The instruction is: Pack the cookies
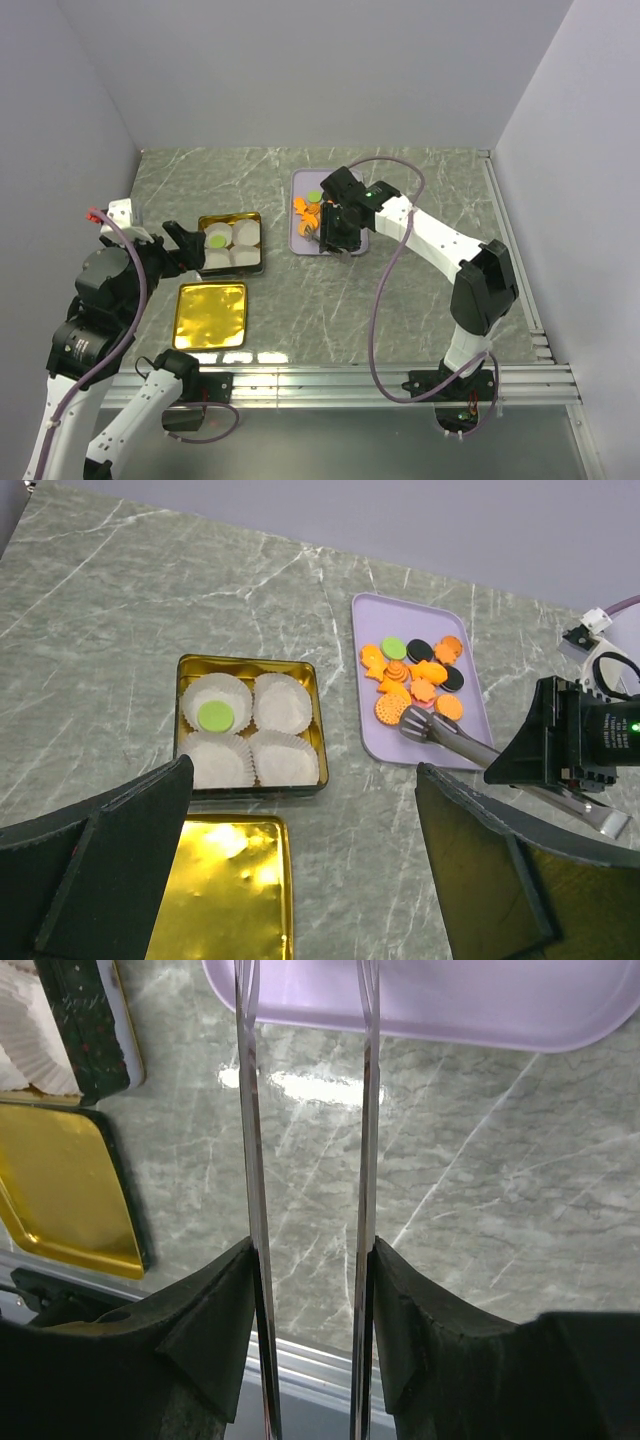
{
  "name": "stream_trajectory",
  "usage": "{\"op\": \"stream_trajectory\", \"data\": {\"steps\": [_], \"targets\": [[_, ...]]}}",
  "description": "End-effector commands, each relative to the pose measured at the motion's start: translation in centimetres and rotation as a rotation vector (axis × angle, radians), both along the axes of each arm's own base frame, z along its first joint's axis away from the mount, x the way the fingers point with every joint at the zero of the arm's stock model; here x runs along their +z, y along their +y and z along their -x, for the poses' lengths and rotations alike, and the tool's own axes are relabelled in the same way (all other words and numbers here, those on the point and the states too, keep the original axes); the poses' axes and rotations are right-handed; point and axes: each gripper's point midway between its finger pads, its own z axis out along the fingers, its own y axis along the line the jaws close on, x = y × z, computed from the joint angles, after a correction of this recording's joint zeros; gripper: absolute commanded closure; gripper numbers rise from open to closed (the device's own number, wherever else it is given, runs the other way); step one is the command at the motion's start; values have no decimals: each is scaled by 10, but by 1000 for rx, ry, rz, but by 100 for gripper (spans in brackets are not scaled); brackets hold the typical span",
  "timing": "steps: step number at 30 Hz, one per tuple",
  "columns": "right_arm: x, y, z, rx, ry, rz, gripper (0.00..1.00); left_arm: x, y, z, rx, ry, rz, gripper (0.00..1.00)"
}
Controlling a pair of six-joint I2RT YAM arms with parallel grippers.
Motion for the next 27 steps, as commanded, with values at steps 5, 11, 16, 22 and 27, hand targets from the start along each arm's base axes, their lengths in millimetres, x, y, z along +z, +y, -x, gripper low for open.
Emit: {"op": "stream_trajectory", "data": {"steps": [5,11,16,22,27], "targets": [[-1,19,-23,-26,-49,-39,47,17,2,4,-9,-38,-23,1],[-10,27,-33,-13,-33,-34,48,21,8,6,13,-44,-33,1],[-13,28,-39,-3,-25,-32,52,23,11,8,30,-50,-29,1],[-8,25,-38,4,-20,-41,56,23,15,10,52,-54,-23,1],[-1,23,-36,11,-23,-47,58,23,16,10,61,-53,-10,1]]}}
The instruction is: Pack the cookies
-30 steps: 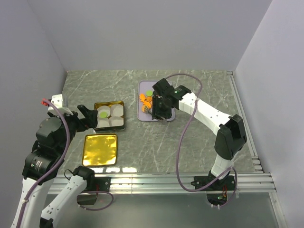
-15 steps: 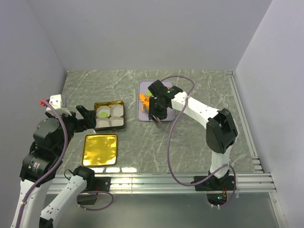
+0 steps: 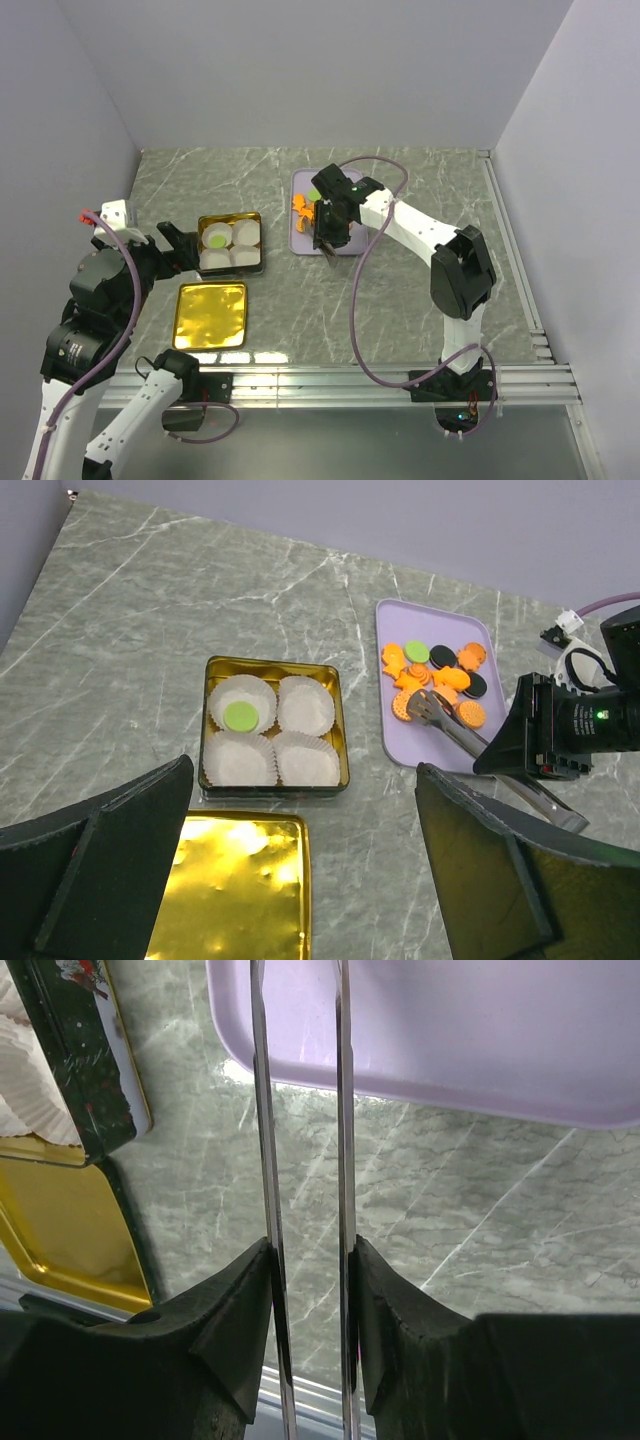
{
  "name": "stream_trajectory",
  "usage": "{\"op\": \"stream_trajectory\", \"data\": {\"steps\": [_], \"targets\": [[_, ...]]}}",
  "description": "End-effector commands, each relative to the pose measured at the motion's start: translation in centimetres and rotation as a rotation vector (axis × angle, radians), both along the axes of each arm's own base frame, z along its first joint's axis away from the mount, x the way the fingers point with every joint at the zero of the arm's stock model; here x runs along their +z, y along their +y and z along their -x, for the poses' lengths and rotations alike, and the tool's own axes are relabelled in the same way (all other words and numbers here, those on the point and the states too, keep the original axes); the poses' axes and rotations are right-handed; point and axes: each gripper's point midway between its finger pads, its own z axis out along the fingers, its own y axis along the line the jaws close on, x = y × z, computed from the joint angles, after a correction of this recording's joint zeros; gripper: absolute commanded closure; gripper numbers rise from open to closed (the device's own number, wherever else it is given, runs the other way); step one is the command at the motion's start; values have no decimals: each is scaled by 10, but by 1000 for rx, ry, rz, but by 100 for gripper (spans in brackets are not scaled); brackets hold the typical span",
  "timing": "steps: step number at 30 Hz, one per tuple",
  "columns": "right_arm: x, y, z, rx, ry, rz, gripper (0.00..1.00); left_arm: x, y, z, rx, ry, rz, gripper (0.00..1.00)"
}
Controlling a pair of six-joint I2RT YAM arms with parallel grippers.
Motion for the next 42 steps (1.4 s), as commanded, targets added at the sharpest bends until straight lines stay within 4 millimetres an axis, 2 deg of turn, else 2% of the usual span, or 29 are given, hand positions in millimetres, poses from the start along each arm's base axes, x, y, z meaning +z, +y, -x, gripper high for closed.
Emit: {"op": "stream_trajectory", "data": {"steps": [1,5,9,14,20,24,26,27,30,31,32,33,42], "targets": [[30,2,-7,9,-57,-38,58,19,4,4,18,-56,20,1],[42,-3,-4,11,-76,-42,60,19,3,3,15,-54,29,1],[50,-15,-2,7,-96,-22,72,19,1,1,12,-51,32,1],[60,-29,1,8,-120,-1,79,21,-1,0,3,-53,42,1],[71,-31,-1,2,-139,-14,86,20,-5,0,-12,-49,58,1],[87,-28,-6,4,-169,-31,87,21,-6,0,-15,-48,71,1],[102,-26,-12,14,-205,-31,88,20,-7,0,-13,-42,80,1],[117,-22,-17,17,-238,-47,88,20,-7,1,-15,-42,83,1],[130,-9,-17,71,-265,-56,88,19,-8,2,-14,-35,92,1],[145,-3,-19,82,-293,-77,88,19,-8,2,-16,-35,94,1],[143,4,-19,108,-290,-76,88,19,-8,3,-18,-36,100,1],[154,16,-17,134,-308,-105,89,20,-8,3,-18,-38,102,1],[160,77,-1,258,-299,-201,92,22,-11,5,-31,-42,116,1]]}}
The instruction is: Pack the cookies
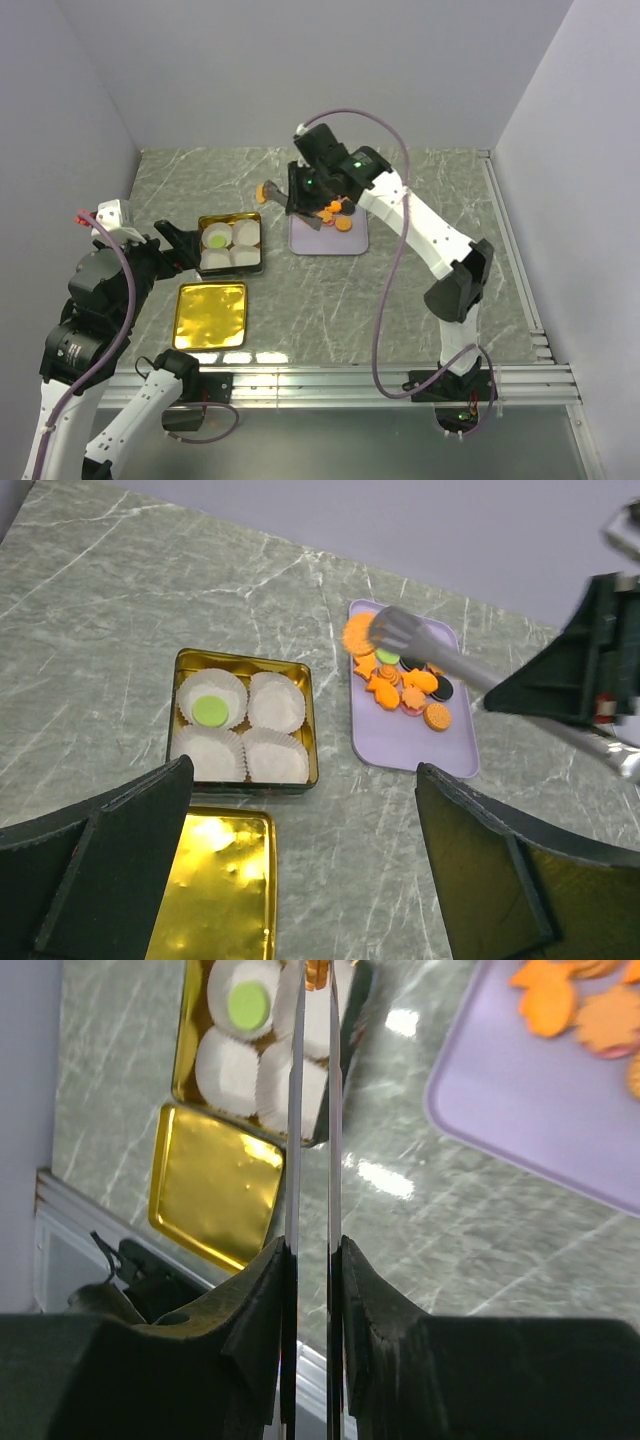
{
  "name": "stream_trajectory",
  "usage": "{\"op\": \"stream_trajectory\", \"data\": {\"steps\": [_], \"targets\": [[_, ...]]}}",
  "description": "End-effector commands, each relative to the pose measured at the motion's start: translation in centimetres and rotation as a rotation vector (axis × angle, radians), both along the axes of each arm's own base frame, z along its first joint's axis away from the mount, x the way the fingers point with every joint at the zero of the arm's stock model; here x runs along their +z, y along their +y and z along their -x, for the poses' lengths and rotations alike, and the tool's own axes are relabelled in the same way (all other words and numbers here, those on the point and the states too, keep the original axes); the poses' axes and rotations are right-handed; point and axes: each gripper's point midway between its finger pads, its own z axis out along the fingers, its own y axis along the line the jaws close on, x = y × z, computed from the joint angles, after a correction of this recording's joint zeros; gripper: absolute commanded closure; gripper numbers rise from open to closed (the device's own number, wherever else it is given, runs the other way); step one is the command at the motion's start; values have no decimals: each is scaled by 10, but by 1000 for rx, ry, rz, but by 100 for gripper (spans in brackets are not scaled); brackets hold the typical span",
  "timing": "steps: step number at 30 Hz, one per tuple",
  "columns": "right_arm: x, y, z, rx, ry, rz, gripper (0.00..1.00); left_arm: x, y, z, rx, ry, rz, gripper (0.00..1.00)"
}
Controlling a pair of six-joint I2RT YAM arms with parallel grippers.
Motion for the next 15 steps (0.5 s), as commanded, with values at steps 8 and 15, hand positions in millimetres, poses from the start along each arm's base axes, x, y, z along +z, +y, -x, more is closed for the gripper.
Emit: {"op": "stream_trajectory", "data": {"steps": [8,15], "targets": [[-31,48,6,89,39,13,94,17,-3,6,-22,-38,31,1],[-58,62,7,121,86,30,94,18,3,15,-7,-38,29,1]]}}
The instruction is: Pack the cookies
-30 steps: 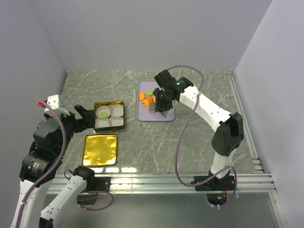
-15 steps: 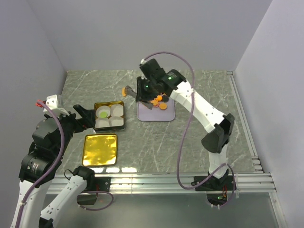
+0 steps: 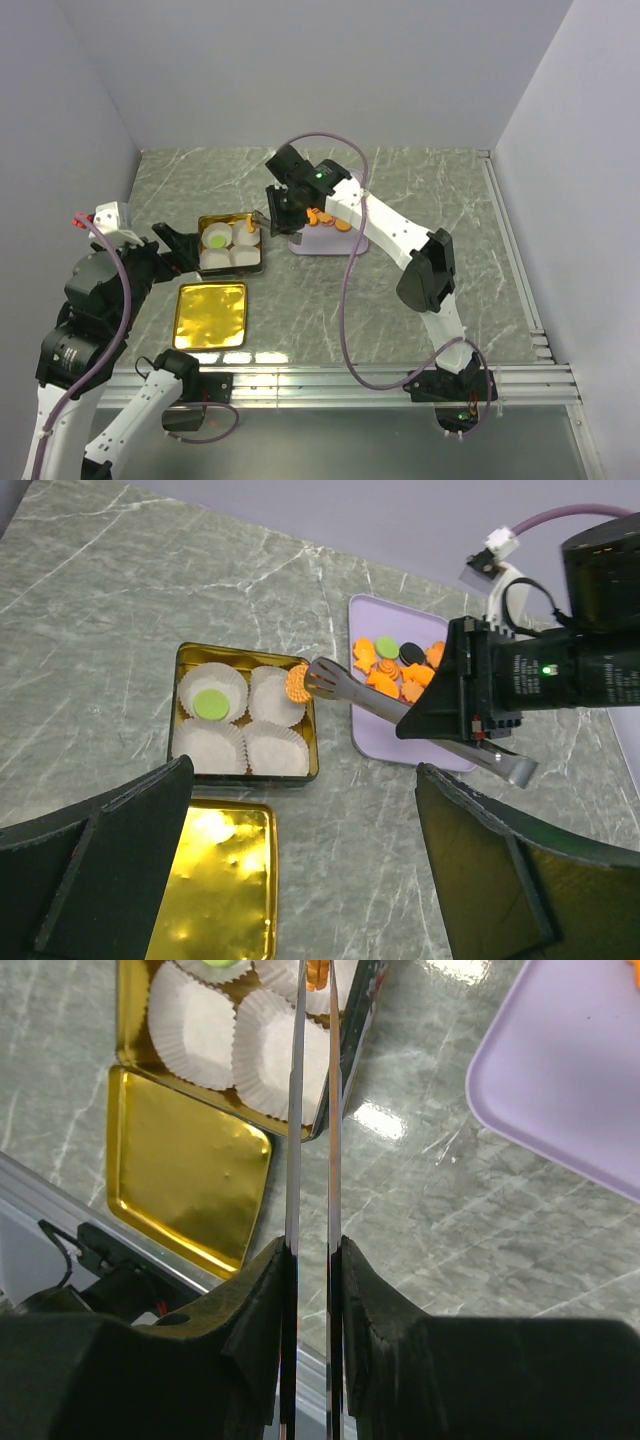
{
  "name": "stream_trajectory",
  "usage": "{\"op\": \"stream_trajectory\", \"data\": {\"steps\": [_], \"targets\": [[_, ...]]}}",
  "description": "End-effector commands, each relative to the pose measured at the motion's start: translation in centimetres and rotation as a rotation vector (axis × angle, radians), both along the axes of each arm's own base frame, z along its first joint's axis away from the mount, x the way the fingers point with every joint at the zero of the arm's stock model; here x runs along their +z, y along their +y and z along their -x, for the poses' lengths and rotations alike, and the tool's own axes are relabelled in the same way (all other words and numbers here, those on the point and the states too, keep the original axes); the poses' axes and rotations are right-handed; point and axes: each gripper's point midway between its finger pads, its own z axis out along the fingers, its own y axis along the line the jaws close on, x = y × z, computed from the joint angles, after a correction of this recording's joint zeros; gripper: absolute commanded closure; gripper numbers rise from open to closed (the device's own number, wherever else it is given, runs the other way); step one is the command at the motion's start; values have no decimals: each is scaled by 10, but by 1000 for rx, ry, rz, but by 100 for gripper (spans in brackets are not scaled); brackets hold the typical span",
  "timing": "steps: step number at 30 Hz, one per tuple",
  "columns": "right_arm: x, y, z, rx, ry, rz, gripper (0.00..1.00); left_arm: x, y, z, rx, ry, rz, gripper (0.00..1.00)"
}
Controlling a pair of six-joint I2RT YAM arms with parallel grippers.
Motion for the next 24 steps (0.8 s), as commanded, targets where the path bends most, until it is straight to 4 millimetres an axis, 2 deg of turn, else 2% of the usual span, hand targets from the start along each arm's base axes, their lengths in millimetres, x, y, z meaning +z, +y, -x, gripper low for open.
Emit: {"op": "stream_trajectory", "data": {"steps": [1,13,20,22,24], "targets": [[12,18,-4,32,-28,-56,93,17,3,11,2,-43,27,1],[-15,33,-2,62,18,-40,91,16,12,17,39,-44,16,1],[-24,39,-9,50,20,-40,85,18,13,16,41,-45,4,0],[-25,40,-10,44,17,-35,81,19,14,16,42,-47,1,1],[-26,37,-13,30,10,-24,69,20,16,17,49,-47,-2,1]]}}
